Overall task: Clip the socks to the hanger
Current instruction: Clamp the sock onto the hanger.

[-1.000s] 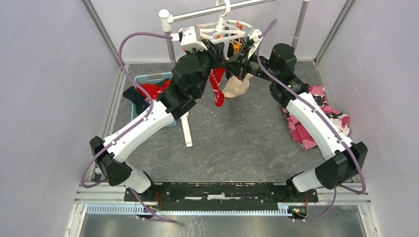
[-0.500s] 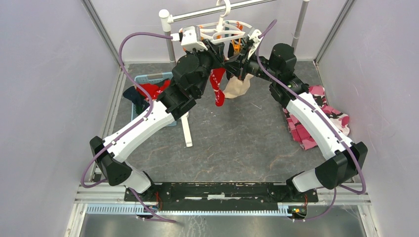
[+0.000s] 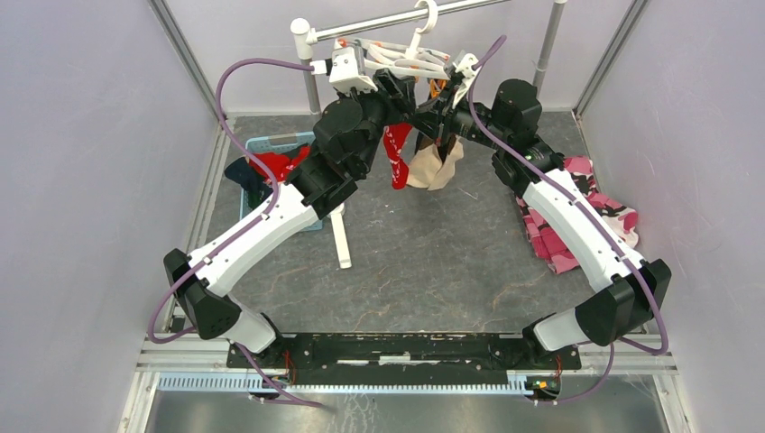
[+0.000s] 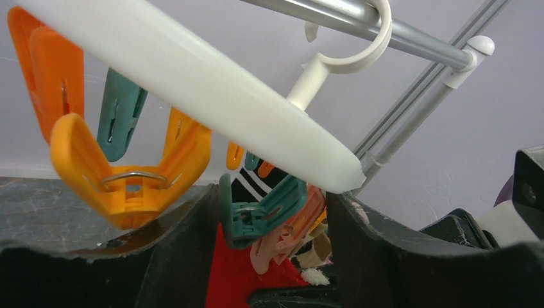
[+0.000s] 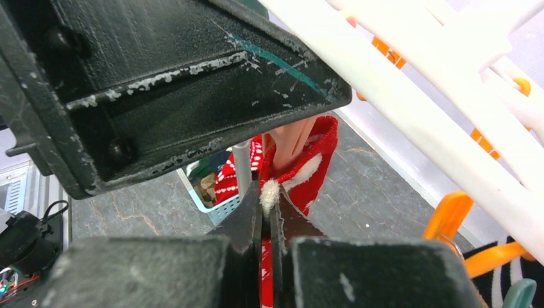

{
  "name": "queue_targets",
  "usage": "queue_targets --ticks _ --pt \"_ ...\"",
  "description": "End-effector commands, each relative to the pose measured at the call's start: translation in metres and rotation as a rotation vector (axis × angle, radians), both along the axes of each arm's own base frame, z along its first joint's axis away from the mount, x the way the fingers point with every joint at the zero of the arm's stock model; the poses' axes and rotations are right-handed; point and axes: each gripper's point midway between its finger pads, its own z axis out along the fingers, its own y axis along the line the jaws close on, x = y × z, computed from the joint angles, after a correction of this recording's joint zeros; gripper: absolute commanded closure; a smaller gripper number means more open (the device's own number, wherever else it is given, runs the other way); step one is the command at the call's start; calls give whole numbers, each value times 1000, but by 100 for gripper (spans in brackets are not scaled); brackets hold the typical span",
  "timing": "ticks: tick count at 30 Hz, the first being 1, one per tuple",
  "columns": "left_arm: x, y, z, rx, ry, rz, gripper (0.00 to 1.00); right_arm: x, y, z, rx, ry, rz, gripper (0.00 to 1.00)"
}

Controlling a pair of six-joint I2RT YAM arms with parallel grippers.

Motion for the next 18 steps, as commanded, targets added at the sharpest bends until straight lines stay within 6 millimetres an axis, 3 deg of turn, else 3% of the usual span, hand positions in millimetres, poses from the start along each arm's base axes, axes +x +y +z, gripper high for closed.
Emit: queue_targets --ticks 1,7,14,18 --pt "-8 13 22 -56 -42 7 30 0 -3 10 24 -33 -11 96" --pt "-17 17 17 -30 -52 -15 13 -5 -3 4 22 -28 0 69" --pt "-36 26 11 17 -73 -66 8 -13 -7 -2 7 -35 8 38" --pt "-46 31 1 63 -65 -91 7 -18 -12 -16 -25 -36 4 25"
